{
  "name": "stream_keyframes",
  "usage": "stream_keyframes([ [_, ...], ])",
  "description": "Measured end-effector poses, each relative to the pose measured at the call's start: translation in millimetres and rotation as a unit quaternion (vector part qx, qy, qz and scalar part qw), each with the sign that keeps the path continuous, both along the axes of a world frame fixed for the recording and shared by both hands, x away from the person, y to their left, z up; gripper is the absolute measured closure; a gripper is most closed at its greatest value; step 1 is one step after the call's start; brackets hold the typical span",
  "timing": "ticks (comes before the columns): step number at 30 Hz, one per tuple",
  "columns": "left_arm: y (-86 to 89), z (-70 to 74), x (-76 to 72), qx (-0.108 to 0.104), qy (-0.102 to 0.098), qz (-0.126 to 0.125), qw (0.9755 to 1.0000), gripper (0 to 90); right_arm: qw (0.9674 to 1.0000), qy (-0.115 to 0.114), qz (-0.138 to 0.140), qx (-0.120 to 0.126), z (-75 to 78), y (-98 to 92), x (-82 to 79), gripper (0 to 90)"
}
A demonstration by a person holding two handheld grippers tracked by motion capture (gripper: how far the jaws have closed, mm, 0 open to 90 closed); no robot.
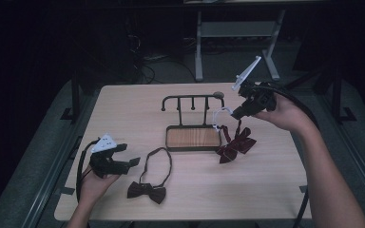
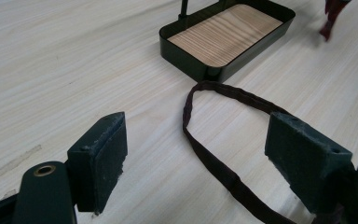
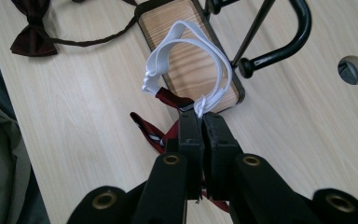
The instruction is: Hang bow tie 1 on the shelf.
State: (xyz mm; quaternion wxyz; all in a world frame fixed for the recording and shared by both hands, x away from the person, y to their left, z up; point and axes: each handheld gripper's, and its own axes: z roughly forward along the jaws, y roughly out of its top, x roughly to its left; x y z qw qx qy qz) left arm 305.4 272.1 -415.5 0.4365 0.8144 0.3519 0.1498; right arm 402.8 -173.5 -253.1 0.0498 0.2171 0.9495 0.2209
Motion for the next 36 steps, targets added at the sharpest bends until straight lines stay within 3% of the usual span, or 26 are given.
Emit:
stream_keyframes([
  [18, -0.3, 0.2, -0.2, -0.004, 0.0, -0.002, 1.0, 20.9, 0.9993, 0.005, -0.038, -0.001, 6.0, -3.2, 31.0, 86.4],
  [30, -1.0, 0.4, -0.2, 0.002, -0.001, -0.006, 1.0, 20.8, 0.9978, 0.016, -0.062, 0.016, -5.1, -8.2, 44.7, 86.4],
  [36, -0.9, 0.6, -0.7, -0.001, -0.001, -0.004, 1.0, 20.8, 0.9974, 0.022, -0.068, 0.012, -9.4, -7.5, 49.5, 86.4],
])
